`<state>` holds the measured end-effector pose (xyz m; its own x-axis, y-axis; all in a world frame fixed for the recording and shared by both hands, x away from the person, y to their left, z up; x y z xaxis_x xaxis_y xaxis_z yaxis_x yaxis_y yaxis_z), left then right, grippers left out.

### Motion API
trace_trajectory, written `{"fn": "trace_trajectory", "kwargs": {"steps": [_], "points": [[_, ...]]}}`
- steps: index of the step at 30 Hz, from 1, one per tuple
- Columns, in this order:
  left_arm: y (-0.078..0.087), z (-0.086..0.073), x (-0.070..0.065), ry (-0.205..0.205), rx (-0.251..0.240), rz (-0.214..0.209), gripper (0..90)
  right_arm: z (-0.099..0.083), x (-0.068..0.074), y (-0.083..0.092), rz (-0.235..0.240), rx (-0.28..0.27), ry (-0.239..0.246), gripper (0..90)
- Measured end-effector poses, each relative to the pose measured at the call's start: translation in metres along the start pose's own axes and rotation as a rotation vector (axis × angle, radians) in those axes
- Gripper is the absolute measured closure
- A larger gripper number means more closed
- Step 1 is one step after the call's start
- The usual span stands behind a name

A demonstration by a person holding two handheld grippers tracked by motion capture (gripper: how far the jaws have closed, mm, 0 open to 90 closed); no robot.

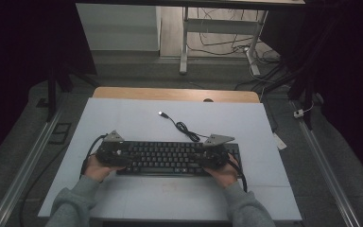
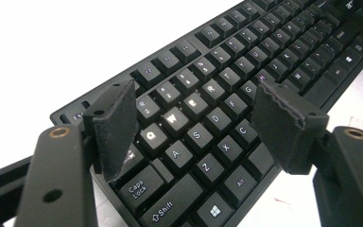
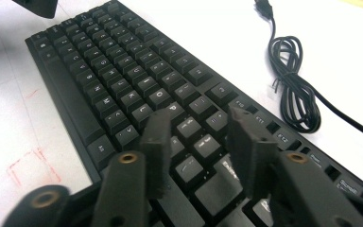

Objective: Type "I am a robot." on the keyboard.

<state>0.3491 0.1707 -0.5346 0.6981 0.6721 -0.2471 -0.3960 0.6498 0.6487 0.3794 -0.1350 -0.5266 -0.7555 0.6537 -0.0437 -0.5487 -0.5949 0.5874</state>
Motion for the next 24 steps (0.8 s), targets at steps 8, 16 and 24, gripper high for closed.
{"fn": "trace_trajectory", "kwargs": {"steps": [8, 16, 24], "points": [[0.0, 0.0, -0.001, 0.0, -0.002, 0.001, 31.9, -0.008, -0.005, 0.011, -0.004, -0.007, -0.001, 53.7], [-0.001, 0.0, -0.001, -0.007, 0.001, 0.002, 31.9, -0.012, -0.007, 0.015, -0.008, -0.012, -0.004, 53.3], [-0.002, 0.001, -0.004, -0.015, 0.005, -0.001, 32.1, -0.012, -0.006, 0.015, -0.007, -0.009, 0.002, 53.2]]}}
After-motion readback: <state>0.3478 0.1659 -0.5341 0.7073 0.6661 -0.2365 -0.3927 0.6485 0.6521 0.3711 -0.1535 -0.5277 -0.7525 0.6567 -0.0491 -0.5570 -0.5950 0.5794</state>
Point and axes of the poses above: each handheld gripper's, and its own axes: y roughly backward along the jaws, z roughly out of its top, x roughly to its left, the point moved 5 cm from there along -y, roughly forward along the jaws, and after that the axes turned 8 degrees about -z, right-handed, at the moved point
